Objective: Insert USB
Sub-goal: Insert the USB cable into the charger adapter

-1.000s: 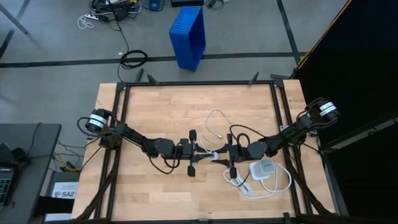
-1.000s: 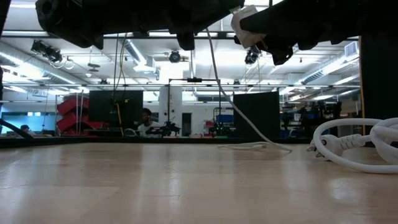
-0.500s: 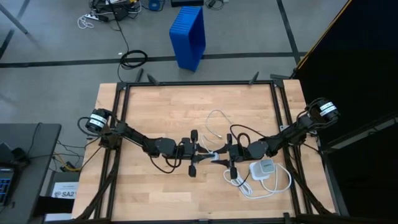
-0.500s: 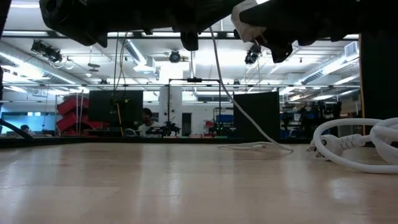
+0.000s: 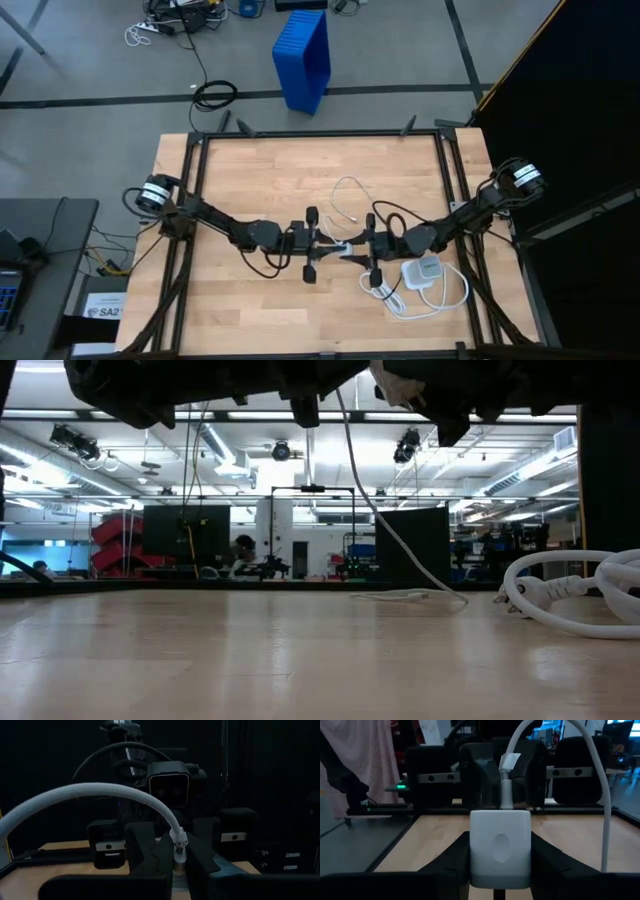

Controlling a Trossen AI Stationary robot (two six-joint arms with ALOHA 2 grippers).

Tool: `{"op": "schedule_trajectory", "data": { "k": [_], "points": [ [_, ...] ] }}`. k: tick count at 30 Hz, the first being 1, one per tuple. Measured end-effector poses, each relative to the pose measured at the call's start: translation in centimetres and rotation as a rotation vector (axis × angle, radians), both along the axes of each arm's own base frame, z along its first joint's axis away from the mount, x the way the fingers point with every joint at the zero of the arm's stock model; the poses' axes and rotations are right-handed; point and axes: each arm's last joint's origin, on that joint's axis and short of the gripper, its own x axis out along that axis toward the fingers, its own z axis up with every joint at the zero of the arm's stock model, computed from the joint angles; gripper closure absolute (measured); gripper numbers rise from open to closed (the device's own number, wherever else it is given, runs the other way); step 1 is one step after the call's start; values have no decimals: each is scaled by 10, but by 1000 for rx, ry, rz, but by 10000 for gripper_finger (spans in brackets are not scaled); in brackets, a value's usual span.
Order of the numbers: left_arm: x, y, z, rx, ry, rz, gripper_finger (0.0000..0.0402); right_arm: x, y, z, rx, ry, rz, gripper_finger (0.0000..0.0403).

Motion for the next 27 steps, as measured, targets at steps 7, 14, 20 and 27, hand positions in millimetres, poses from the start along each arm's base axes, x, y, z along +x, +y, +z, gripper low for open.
{"op": "schedule_trajectory", "data": {
  "k": [7,14,20,27],
  "points": [
    [0,0,-3,0,23,-2,394,-1,2,0,-10,-4,4,291],
    [-1,0,-2,-16,5,-4,370,-1,2,-3,1,28,10,291],
    [-2,0,1,-22,-2,-4,322,-1,2,-1,4,25,12,291],
    [-5,-2,7,-24,-13,-6,286,-1,2,-1,3,28,13,291]
  ]
}}
